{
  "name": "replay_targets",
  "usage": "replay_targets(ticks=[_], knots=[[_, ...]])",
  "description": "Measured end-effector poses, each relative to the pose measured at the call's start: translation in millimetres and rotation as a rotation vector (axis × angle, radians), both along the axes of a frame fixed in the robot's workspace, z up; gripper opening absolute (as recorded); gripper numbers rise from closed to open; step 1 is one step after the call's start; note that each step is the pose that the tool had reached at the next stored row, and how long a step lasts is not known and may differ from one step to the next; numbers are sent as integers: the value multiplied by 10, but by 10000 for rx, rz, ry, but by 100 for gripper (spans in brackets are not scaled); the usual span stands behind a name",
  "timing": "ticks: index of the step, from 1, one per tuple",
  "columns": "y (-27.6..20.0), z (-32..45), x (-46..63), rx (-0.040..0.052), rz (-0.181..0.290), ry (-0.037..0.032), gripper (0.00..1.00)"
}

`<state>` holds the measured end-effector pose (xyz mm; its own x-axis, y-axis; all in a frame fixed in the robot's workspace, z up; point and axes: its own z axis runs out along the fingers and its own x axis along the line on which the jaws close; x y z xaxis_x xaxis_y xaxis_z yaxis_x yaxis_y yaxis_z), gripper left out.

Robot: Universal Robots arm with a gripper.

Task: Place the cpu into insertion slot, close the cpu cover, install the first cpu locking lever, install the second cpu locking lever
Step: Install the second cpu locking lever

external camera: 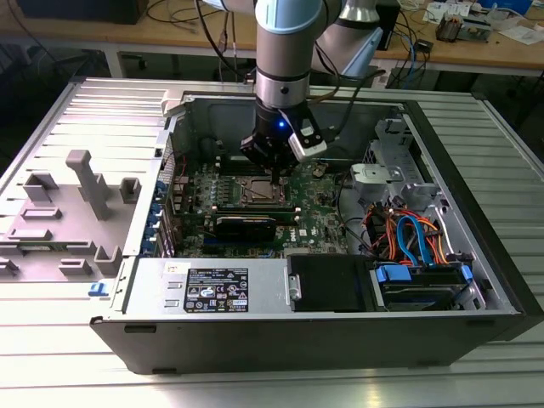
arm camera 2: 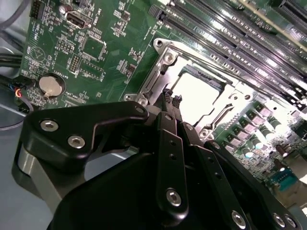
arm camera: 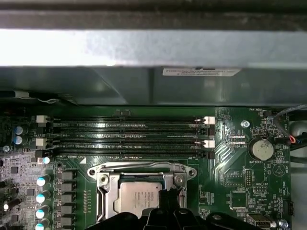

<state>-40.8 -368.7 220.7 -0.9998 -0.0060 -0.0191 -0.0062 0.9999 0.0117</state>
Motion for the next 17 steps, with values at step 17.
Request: replay_targets(ticks=[17], knots=[[-186, 1, 0, 0, 0, 0, 11]])
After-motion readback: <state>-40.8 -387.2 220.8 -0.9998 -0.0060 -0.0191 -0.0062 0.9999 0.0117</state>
